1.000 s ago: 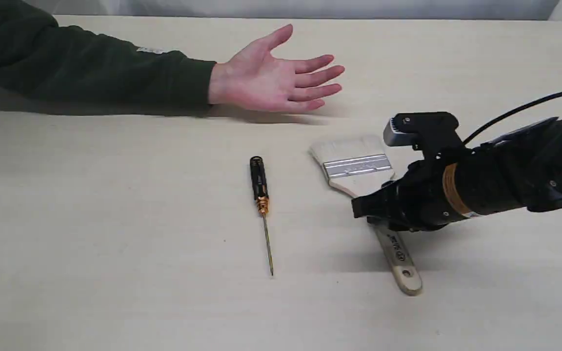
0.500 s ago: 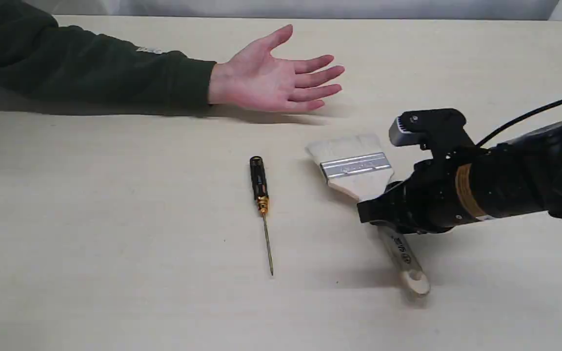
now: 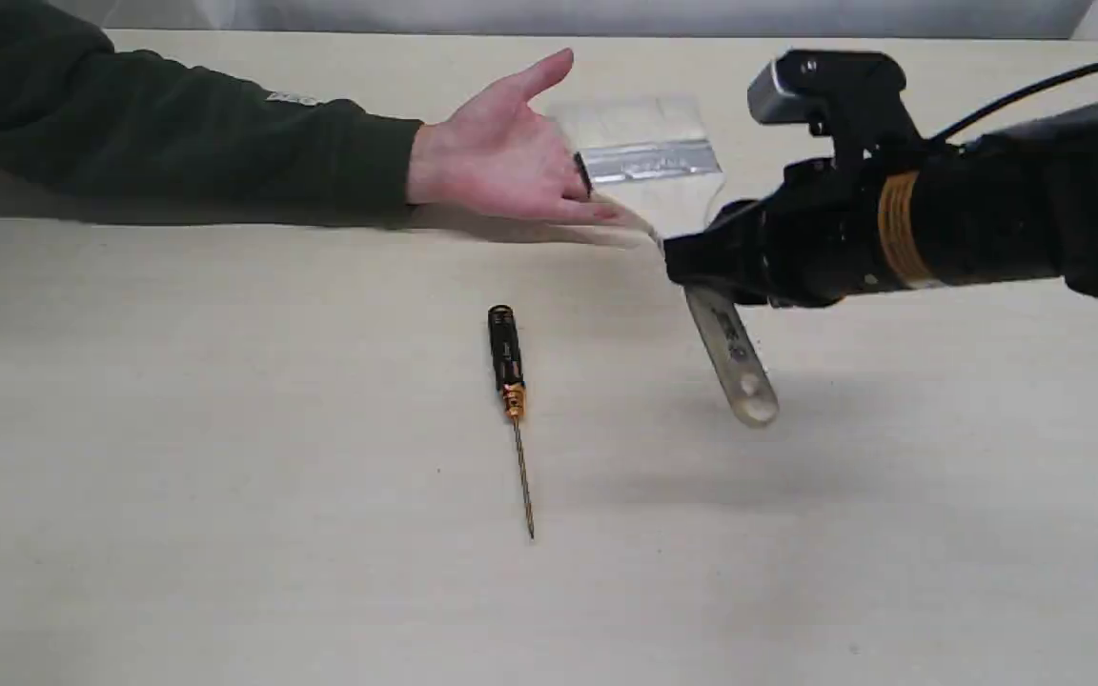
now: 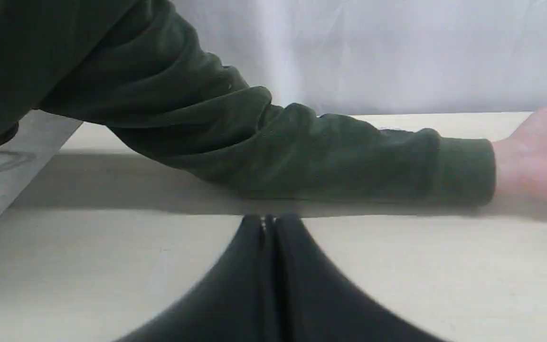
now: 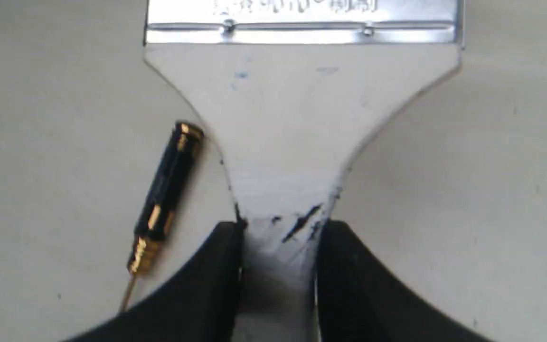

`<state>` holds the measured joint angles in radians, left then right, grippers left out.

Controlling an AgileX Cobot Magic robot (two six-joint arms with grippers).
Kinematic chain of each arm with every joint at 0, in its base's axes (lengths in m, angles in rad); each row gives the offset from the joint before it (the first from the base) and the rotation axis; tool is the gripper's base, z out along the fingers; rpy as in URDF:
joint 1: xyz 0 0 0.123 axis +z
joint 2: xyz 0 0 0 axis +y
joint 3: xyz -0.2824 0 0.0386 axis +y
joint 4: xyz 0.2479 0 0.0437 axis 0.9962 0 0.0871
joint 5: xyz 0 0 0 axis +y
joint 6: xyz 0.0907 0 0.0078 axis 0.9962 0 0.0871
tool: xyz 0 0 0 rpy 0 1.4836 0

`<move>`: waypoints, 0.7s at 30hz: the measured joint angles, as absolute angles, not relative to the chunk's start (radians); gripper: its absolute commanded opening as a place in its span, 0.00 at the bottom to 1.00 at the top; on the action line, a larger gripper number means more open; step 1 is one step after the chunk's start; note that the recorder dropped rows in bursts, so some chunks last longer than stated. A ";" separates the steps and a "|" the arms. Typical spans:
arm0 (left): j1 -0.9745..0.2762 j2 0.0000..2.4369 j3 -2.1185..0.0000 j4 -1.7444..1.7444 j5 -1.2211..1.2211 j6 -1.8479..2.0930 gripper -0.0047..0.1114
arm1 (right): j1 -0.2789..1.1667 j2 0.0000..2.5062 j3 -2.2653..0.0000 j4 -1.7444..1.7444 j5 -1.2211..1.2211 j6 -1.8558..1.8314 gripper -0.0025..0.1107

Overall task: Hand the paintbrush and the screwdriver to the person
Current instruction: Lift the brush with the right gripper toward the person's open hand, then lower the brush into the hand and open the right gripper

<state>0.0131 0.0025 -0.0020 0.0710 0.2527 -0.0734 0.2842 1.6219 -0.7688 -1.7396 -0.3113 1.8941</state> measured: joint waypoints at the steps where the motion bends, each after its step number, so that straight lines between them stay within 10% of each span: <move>1: 0.013 0.002 -0.002 0.071 0.253 -0.073 0.04 | 0.284 1.622 -0.793 -1.740 -0.314 1.896 0.10; 21: 0.013 0.002 -0.002 0.071 0.253 -0.073 0.04 | 0.284 1.897 -1.208 -1.740 -0.338 1.957 0.10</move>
